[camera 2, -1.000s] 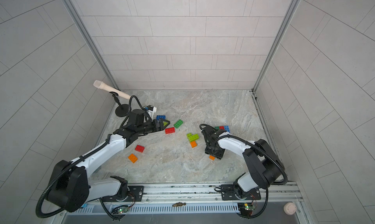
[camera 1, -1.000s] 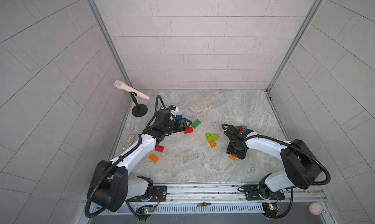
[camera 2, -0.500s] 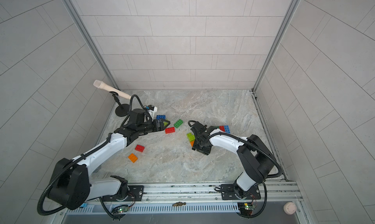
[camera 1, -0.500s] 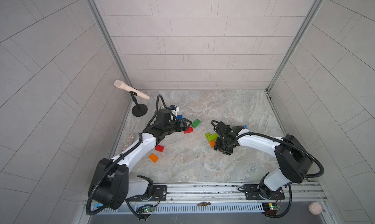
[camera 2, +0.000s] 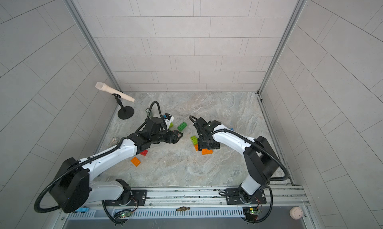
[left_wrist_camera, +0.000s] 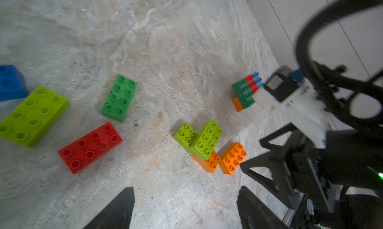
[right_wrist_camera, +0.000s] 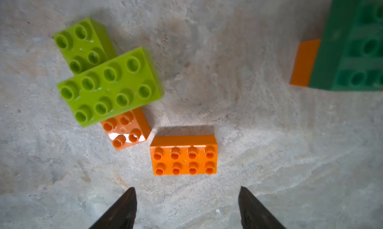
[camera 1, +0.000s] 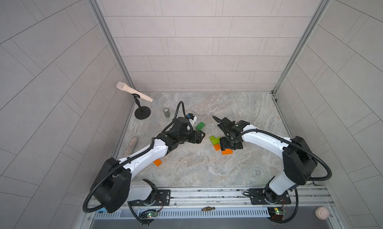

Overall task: Assemble a rectangle with lego
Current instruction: Pick up the lego brick from the center of the board.

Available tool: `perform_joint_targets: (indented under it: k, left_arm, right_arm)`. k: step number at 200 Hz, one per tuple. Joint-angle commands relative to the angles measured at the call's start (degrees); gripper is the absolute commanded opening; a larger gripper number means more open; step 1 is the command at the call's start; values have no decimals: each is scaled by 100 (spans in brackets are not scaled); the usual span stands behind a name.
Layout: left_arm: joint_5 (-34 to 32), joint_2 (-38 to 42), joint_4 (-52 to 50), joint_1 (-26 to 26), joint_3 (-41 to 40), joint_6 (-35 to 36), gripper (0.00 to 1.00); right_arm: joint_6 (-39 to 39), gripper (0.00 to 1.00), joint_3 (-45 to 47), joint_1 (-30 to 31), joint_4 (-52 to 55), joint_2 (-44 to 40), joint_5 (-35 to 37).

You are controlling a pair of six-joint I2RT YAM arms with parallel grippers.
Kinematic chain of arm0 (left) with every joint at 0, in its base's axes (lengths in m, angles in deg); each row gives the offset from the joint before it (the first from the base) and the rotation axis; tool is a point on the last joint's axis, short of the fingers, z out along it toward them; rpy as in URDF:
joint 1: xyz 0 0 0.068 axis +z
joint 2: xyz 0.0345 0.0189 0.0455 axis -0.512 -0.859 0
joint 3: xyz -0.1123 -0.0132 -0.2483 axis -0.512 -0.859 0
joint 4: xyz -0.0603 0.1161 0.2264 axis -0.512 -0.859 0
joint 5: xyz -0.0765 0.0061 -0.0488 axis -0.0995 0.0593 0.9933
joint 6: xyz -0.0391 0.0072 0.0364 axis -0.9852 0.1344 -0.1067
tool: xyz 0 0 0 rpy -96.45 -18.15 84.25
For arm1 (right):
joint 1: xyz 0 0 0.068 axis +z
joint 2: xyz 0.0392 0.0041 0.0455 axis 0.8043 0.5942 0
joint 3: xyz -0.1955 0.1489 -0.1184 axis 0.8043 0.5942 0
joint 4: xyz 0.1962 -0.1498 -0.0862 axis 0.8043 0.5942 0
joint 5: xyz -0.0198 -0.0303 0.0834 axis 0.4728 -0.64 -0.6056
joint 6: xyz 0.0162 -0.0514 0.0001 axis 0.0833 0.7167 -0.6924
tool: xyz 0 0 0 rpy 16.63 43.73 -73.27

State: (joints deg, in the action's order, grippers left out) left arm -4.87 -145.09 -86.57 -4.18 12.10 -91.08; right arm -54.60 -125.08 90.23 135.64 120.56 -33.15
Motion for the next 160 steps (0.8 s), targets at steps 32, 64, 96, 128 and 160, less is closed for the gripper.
perform_joint_targets:
  k: [32,64,96,128,160]
  left_arm:
    - [-924,-60,333,-216,-280,676,84]
    - [-919,-98,334,-214,-256,751,84]
    - [-899,-177,292,-216,-228,773,84]
    - [-879,-213,246,-213,-202,796,84]
    - [-871,-207,241,-213,-189,799,84]
  right_arm:
    - [675,80,-195,-29,-102,629,67]
    - [743,78,-159,-80,-202,802,39]
    - [774,71,-62,-177,-319,849,-34]
    - [792,70,24,-196,-387,841,-65]
    - [765,72,94,-193,-460,832,-43]
